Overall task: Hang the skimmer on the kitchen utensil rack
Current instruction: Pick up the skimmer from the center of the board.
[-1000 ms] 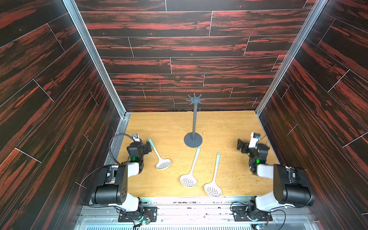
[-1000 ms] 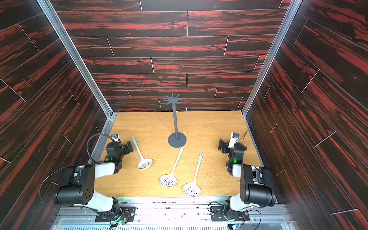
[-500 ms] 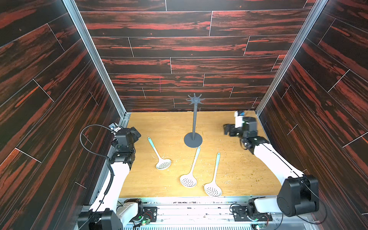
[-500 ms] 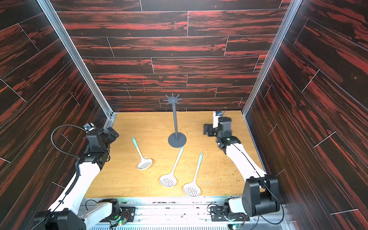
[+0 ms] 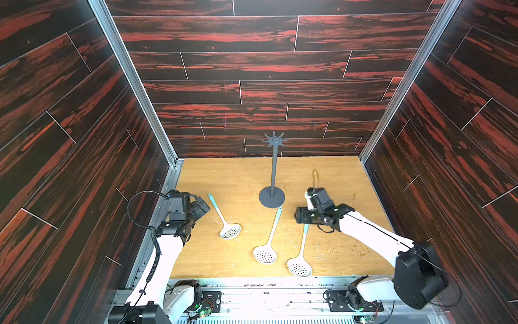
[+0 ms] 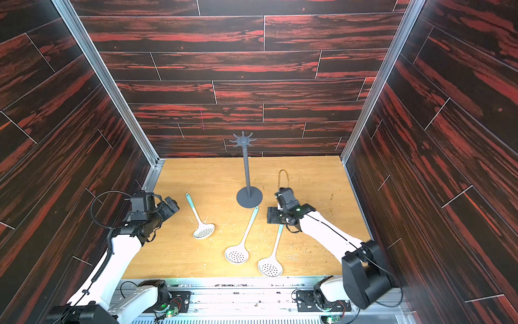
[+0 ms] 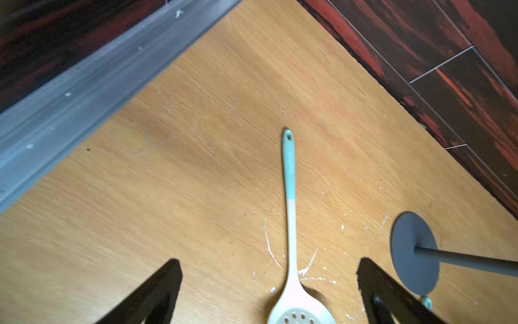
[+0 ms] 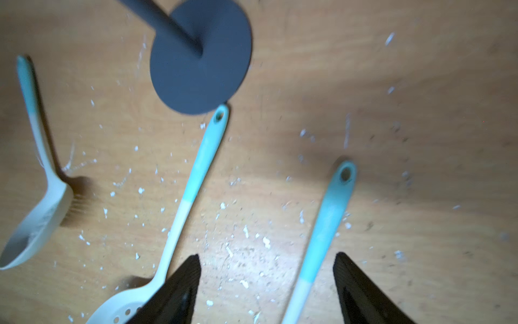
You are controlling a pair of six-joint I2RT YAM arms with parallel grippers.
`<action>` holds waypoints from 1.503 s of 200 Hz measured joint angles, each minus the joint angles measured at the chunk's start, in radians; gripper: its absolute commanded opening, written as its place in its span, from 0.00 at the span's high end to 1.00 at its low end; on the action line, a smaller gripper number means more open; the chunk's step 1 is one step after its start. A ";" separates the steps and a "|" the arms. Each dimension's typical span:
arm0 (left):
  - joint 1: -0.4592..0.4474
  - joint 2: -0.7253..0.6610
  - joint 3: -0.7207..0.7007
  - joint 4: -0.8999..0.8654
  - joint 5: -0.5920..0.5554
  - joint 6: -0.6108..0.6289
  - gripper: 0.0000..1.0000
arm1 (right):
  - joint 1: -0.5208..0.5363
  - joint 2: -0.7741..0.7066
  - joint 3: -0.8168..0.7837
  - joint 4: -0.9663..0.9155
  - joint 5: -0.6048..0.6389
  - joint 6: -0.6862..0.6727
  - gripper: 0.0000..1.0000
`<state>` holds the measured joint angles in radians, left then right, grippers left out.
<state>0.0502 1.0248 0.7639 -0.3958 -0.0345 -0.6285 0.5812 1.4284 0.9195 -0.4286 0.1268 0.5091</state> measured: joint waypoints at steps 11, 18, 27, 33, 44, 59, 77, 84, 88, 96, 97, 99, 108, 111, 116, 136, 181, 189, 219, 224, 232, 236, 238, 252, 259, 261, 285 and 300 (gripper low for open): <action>0.000 0.001 0.000 -0.005 0.013 0.000 0.00 | 0.035 0.021 -0.014 -0.003 0.015 0.031 0.26; 0.000 0.002 0.000 -0.012 0.020 0.000 0.00 | 0.053 0.029 -0.025 -0.007 0.024 0.049 0.27; 0.000 0.002 0.000 -0.024 0.028 0.001 0.00 | 0.076 0.038 -0.043 -0.013 0.033 0.077 0.28; 0.000 0.002 0.000 -0.031 0.033 0.002 0.00 | 0.085 0.040 -0.056 -0.017 0.039 0.092 0.29; 0.000 0.002 0.000 -0.039 0.041 0.003 0.00 | 0.095 0.039 -0.079 -0.023 0.049 0.123 0.30; 0.000 0.002 0.000 -0.042 0.053 0.003 0.00 | 0.100 0.038 -0.103 -0.029 0.060 0.157 0.30; 0.000 0.001 -0.001 -0.043 0.060 0.003 0.00 | 0.105 0.024 -0.127 -0.036 0.073 0.191 0.31; 0.000 0.001 -0.002 -0.043 0.062 0.003 0.00 | 0.107 0.015 -0.133 -0.037 0.076 0.202 0.31; 0.000 0.001 -0.002 -0.043 0.063 0.003 0.00 | 0.109 0.009 -0.138 -0.036 0.077 0.210 0.31; 0.000 0.001 -0.003 -0.043 0.066 0.003 0.00 | 0.111 -0.002 -0.144 -0.036 0.078 0.222 0.31; 0.000 0.001 -0.003 -0.044 0.066 0.003 0.00 | 0.111 -0.003 -0.145 -0.036 0.078 0.223 0.32; 0.000 0.001 -0.003 -0.044 0.067 0.003 0.00 | 0.112 -0.005 -0.147 -0.035 0.078 0.225 0.32; 0.000 0.001 -0.004 -0.044 0.070 0.003 0.00 | 0.113 -0.013 -0.157 -0.030 0.077 0.239 0.35; 0.000 0.001 -0.004 -0.044 0.072 0.003 0.00 | 0.113 -0.014 -0.160 -0.029 0.077 0.242 0.35; 0.000 0.001 -0.004 -0.044 0.074 0.003 0.00 | 0.114 -0.014 -0.165 -0.026 0.076 0.249 0.36; 0.000 0.005 -0.004 -0.043 0.084 0.003 0.00 | 0.114 -0.014 -0.190 -0.013 0.068 0.270 0.39; 0.000 0.025 -0.004 -0.044 0.097 0.003 0.00 | 0.115 0.015 -0.226 0.026 0.045 0.300 0.48; 0.000 0.025 -0.004 -0.043 0.098 0.003 0.00 | 0.115 0.021 -0.226 0.033 0.043 0.303 0.51; 0.000 0.025 -0.004 -0.044 0.098 0.003 0.00 | 0.115 0.035 -0.229 0.061 0.038 0.304 0.65; 0.000 0.026 -0.004 -0.043 0.098 0.004 0.00 | 0.115 0.038 -0.229 0.066 0.038 0.308 0.67; 0.000 0.027 -0.004 -0.043 0.098 0.003 0.00 | 0.115 0.042 -0.229 0.072 0.038 0.306 0.72; 0.000 0.027 -0.004 -0.043 0.098 0.003 0.00 | 0.115 0.042 -0.229 0.076 0.037 0.312 0.74; 0.000 0.028 -0.004 -0.043 0.098 0.003 0.00 | 0.115 0.043 -0.229 0.078 0.037 0.307 0.76; 0.000 0.032 -0.004 -0.043 0.099 0.003 0.00 | 0.115 0.049 -0.231 0.090 0.035 0.306 0.84; 0.000 0.035 -0.004 -0.042 0.100 0.004 0.00 | 0.115 0.051 -0.232 0.097 0.034 0.309 0.89; 0.000 0.035 -0.004 -0.041 0.100 0.003 0.00 | 0.115 0.051 -0.232 0.098 0.034 0.312 0.89; 0.000 0.048 -0.004 -0.039 0.106 0.003 0.00 | 0.116 0.051 -0.230 0.108 0.033 0.312 1.00; 0.000 0.057 -0.004 -0.038 0.110 0.003 0.00 | 0.116 0.048 -0.223 0.094 0.045 0.304 1.00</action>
<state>0.0502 1.0817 0.7597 -0.4339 0.0753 -0.6250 0.6971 1.4769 0.6968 -0.3344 0.1715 0.8135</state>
